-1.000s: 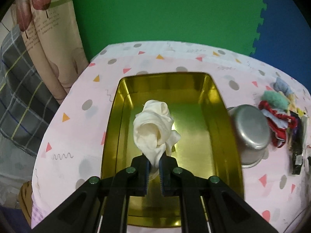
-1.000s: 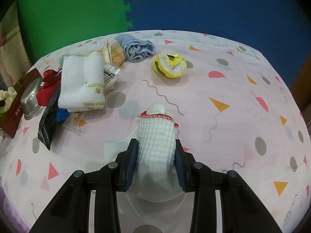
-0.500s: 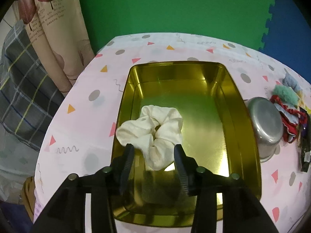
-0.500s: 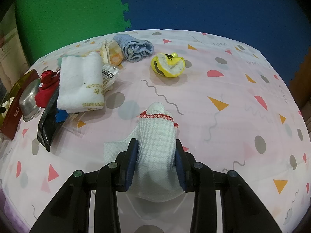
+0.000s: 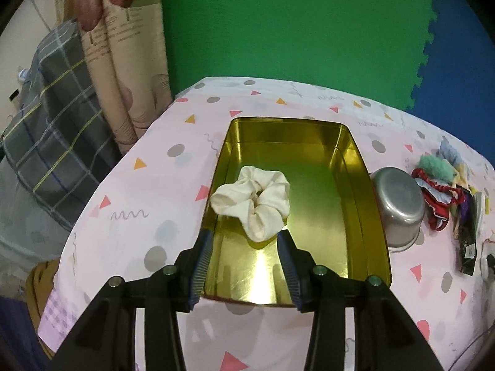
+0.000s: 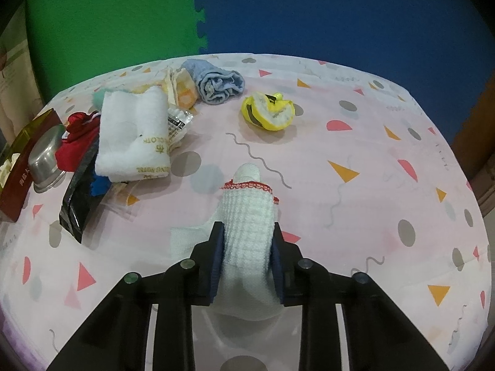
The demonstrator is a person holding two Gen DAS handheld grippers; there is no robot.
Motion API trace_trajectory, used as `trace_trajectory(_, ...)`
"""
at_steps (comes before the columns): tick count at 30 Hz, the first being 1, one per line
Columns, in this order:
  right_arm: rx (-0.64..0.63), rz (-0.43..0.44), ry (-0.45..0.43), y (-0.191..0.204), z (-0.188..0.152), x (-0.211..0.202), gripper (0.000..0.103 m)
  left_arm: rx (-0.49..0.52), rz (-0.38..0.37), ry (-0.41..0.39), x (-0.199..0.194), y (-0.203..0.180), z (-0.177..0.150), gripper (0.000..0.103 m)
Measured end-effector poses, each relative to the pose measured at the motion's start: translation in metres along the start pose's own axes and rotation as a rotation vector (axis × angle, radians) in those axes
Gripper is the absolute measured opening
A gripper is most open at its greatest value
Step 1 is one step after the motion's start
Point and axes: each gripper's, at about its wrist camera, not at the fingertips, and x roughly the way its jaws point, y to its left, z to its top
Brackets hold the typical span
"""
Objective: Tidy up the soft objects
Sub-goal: 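Carry the scrunchie into the gold tin box and open the left gripper, then carry the white sock into the tin box and release it with the right gripper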
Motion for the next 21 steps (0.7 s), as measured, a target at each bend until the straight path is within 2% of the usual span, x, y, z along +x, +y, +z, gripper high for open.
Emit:
trace_trajectory(4,-0.008,-0.023,-0.004,0.003,0.003,-0.007,0.023,-0.003,0.039,-0.034,-0.007,0.004,-0.008,0.044)
trace_trajectory(9,-0.024,-0.031,-0.016,0.013,0.01,-0.021,0.023,-0.038,0.032,-0.042,-0.009,0.01,-0.016,0.044)
trace_trajectory(14,-0.056,0.007,-0.049,0.034,0.022,-0.04,0.023,-0.072,0.025,-0.062,-0.014,0.018,-0.019,0.044)
trace_trajectory(21,-0.133,0.128,-0.091,0.087,0.044,-0.065,0.023,-0.099,0.066,-0.077,-0.018,0.029,-0.023,0.044)
